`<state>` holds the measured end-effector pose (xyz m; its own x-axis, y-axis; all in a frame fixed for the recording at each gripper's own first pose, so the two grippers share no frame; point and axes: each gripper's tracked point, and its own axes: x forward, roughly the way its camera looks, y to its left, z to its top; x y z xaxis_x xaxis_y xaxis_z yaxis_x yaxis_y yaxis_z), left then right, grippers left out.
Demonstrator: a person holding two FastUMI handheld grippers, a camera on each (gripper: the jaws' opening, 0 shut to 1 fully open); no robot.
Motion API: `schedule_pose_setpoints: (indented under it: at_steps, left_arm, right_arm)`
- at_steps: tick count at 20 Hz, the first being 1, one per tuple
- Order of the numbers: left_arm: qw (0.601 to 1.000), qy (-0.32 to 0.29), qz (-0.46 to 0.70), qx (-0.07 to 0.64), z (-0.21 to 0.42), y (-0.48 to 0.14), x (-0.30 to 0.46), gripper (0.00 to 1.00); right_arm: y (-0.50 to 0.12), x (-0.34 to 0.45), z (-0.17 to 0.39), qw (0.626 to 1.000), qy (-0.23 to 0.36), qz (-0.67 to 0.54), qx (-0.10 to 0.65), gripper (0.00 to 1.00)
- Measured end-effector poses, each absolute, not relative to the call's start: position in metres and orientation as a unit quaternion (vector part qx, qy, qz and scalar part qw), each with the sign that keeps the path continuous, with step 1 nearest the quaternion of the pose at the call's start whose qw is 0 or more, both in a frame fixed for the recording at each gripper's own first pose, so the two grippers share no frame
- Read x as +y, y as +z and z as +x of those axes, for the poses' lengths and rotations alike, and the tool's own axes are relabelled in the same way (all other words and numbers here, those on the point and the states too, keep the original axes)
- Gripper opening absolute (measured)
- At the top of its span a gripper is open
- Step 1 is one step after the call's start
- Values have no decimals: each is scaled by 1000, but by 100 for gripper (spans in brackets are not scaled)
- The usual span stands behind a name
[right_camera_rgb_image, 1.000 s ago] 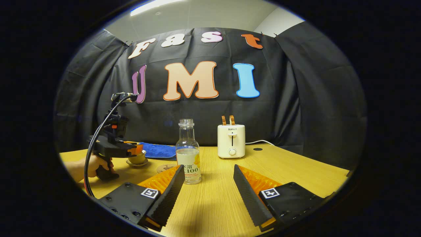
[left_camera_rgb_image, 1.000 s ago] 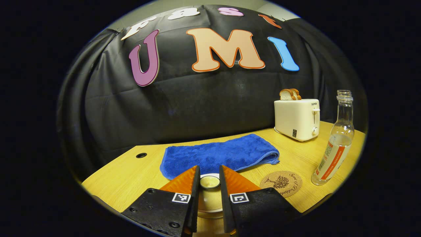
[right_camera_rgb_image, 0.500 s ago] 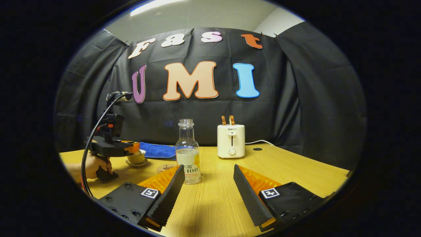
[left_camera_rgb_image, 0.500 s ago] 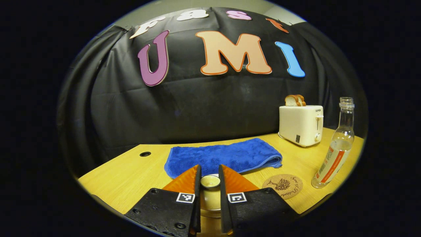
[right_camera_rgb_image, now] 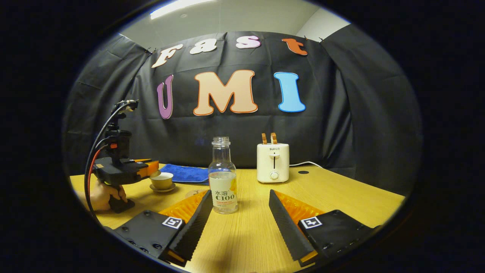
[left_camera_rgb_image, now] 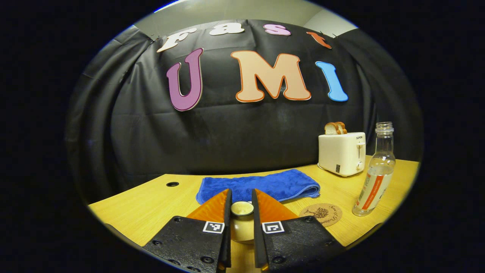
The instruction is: Open the teacup lid with one hand, grasp the water bottle and pour water into the teacup with the other hand; after pouring, place the water bottle on the coaster and then close the teacup lid.
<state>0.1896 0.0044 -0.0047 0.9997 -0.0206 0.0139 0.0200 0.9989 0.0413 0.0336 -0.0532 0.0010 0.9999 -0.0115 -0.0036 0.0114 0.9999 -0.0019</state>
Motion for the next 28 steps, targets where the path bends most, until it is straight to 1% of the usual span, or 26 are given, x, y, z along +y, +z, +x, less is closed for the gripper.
schedule_pose_setpoints:
  at_steps: [4, 5, 7, 8, 10, 11, 12, 13, 16, 17, 18, 21, 22, 23, 24, 26, 27, 28]
  left_arm:
    - [1000, -15, 2, -4, 168, -8, 12, 22]
    - [1000, -16, -1, -2, 162, -9, 15, 21]
    - [1000, -18, -9, -2, 148, -9, 21, 22]
    - [1000, -19, -12, 0, 141, -10, 23, 22]
    - [1000, -23, -12, 0, 126, -10, 28, 22]
    - [1000, -23, -12, 2, 118, -10, 30, 22]
    - [1000, -25, -11, 1, 107, -10, 32, 22]
    - [1000, -26, -12, -3, 97, -8, 34, 22]
    - [1000, -25, -11, -3, 72, -8, 41, 22]
    - [1000, -24, -11, -3, 66, -8, 43, 19]
    - [1000, -26, -10, -4, 61, -7, 45, 22]
    - [1000, -30, -10, -4, 54, -7, 46, 21]
    - [1000, -27, -10, -4, 54, -7, 48, 21]
    - [1000, -26, -9, -3, 54, -8, 48, 21]
    - [1000, -24, -9, -4, 54, -7, 49, 21]
    - [1000, -22, -9, -4, 54, -8, 50, 21]
    - [1000, -21, -9, -2, 54, -8, 50, 21]
    - [1000, -19, -9, -3, 54, -7, 51, 21]
  right_arm:
    - [-1, -40, 53, 1000, 1, 0, 3, 96]
    - [-1, -36, 60, 1000, -1, -1, 4, 95]
    - [-2, -30, 74, 1000, -5, -1, 5, 96]
    - [-3, -26, 81, 1000, -7, -1, 5, 94]
    - [-4, -23, 94, 1000, -13, -1, 6, 96]
    - [-4, -22, 100, 1000, -16, -1, 6, 94]
    - [-4, -21, 105, 1000, -19, -1, 6, 96]
    - [-4, -20, 109, 1000, -20, -2, 5, 94]
    - [-5, -18, 123, 1000, -22, -1, 5, 94]
    - [-5, -17, 129, 1000, -23, -1, 6, 94]
    - [-6, -16, 134, 1000, -23, -1, 6, 94]
    - [-7, -14, 152, 1000, -24, -1, 7, 94]
    - [-7, -14, 157, 1000, -27, -1, 4, 96]
    - [-7, -14, 163, 1000, -29, -1, 5, 94]
    - [-10, -13, 168, 999, -32, -1, 9, 96]
    - [-8, -11, 176, 999, -33, -2, 5, 94]
    - [-9, -9, 179, 999, -35, -2, 4, 96]
    - [-6, -11, 180, 999, -41, -3, 3, 88]
